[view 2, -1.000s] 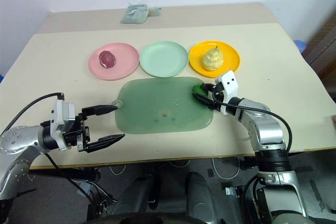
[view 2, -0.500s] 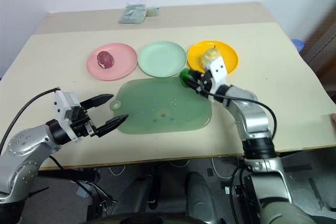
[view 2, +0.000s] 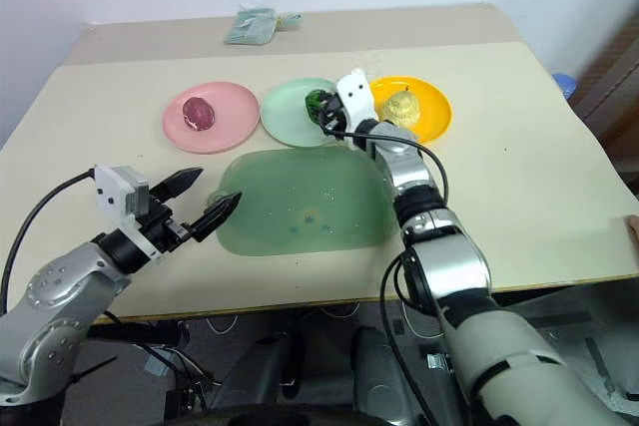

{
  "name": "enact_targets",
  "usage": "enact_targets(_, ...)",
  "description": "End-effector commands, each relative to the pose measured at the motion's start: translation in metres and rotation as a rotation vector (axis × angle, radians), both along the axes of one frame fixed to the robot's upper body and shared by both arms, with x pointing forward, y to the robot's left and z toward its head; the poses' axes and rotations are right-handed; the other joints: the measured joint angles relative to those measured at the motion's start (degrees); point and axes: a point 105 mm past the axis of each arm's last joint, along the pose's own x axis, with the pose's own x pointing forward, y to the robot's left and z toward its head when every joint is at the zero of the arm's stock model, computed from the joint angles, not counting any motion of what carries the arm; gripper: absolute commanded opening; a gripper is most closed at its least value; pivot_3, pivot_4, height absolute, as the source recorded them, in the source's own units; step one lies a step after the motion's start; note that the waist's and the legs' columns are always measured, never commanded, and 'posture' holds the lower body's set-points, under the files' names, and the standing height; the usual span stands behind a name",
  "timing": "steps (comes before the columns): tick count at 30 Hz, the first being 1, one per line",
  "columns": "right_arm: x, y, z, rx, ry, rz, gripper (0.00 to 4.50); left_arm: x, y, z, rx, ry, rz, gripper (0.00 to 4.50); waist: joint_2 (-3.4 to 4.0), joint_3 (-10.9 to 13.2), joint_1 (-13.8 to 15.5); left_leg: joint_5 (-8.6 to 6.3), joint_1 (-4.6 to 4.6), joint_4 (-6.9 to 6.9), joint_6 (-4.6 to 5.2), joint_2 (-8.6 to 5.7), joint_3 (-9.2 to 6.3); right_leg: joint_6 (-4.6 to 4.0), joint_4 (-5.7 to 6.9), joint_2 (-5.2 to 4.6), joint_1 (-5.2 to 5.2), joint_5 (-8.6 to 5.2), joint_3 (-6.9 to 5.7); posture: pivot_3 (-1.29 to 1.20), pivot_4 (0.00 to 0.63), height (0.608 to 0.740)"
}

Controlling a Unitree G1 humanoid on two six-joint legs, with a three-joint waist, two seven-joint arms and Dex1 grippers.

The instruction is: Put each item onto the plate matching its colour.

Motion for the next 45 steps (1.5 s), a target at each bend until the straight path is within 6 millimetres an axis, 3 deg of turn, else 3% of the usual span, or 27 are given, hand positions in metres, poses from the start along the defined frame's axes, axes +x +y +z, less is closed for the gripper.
enact_targets(1,0.004,0.005,0.01,0.006,-0.04,-0.029,1.25,-0.004,0.0,0.012,0.01,-0.05,0.058,4.5,0.0,0.0,0.2,0.0,0.0,0.02,0.0,-0.01,-0.02,0.0,0.0,0.0,0.02,0.0,0.0,0.0,0.15,0.74)
enact_targets(8,0.005,0.015,0.011,0.041,-0.009,-0.021,4.47,-0.003,0.005,0.011,0.008,-0.059,0.155,4.5,0.0,0.0,0.0,0.01,0.0,0.01,-0.02,0.0,-0.04,-0.02,0.01,0.04,0.02,0.01,0.0,0.0,0.15,0.74)
enact_targets(16,0.002,0.004,0.043,0.094,-0.126,0.043,4.47,-0.006,0.0,0.0,0.058,-0.039,0.089,4.5,0.01,0.0,0.1,0.01,0.0,0.01,-0.02,0.0,-0.04,-0.02,0.01,0.05,0.02,0.01,-0.01,0.0,0.15,0.74)
enact_targets(19,-0.01,-0.009,0.057,0.132,-0.184,0.114,4.47,-0.003,0.001,-0.001,0.106,-0.049,0.072,4.5,0.02,0.0,0.3,0.01,-0.01,0.02,-0.02,-0.01,-0.04,-0.02,0.01,0.05,0.03,0.01,-0.01,0.0,0.15,0.74)
enact_targets(21,-0.028,-0.019,0.062,0.144,-0.211,0.167,4.47,0.0,0.0,-0.002,0.121,-0.046,0.042,4.5,0.01,0.0,0.6,0.01,0.0,0.0,-0.02,-0.01,-0.11,-0.02,-0.02,0.05,0.06,0.01,-0.03,0.0,0.15,0.74)
enact_targets(26,-0.086,-0.053,0.049,0.069,-0.178,0.168,4.47,0.008,0.008,0.001,0.15,-0.077,0.009,4.5,0.02,0.0,0.6,0.0,-0.03,0.02,0.0,-0.02,-0.15,-0.02,0.0,0.01,0.06,0.01,-0.07,0.0,0.15,0.74)
enact_targets(31,-0.133,-0.093,0.028,0.021,-0.064,0.053,4.47,0.012,0.019,0.007,0.163,-0.102,-0.04,4.5,0.05,0.0,0.5,0.0,0.0,0.0,-0.01,0.05,-0.08,-0.06,0.01,0.02,0.03,-0.02,-0.04,0.0,0.15,0.74)
enact_targets(38,-0.173,-0.134,0.008,-0.04,0.035,-0.091,4.47,0.005,0.036,0.008,0.188,-0.118,-0.069,4.5,0.04,0.0,0.8,-0.01,-0.01,0.05,0.01,0.07,-0.04,-0.22,-0.07,-0.08,0.1,-0.12,-0.05,0.0,0.15,0.74)
enact_targets(45,-0.192,-0.161,0.0,-0.057,0.062,-0.161,4.47,-0.005,0.043,0.0,0.202,-0.073,-0.089,4.5,-0.01,0.0,0.9,-0.02,0.01,0.1,0.03,0.07,-0.02,-0.21,-0.12,-0.16,0.19,-0.13,-0.09,0.0,0.15,0.74)
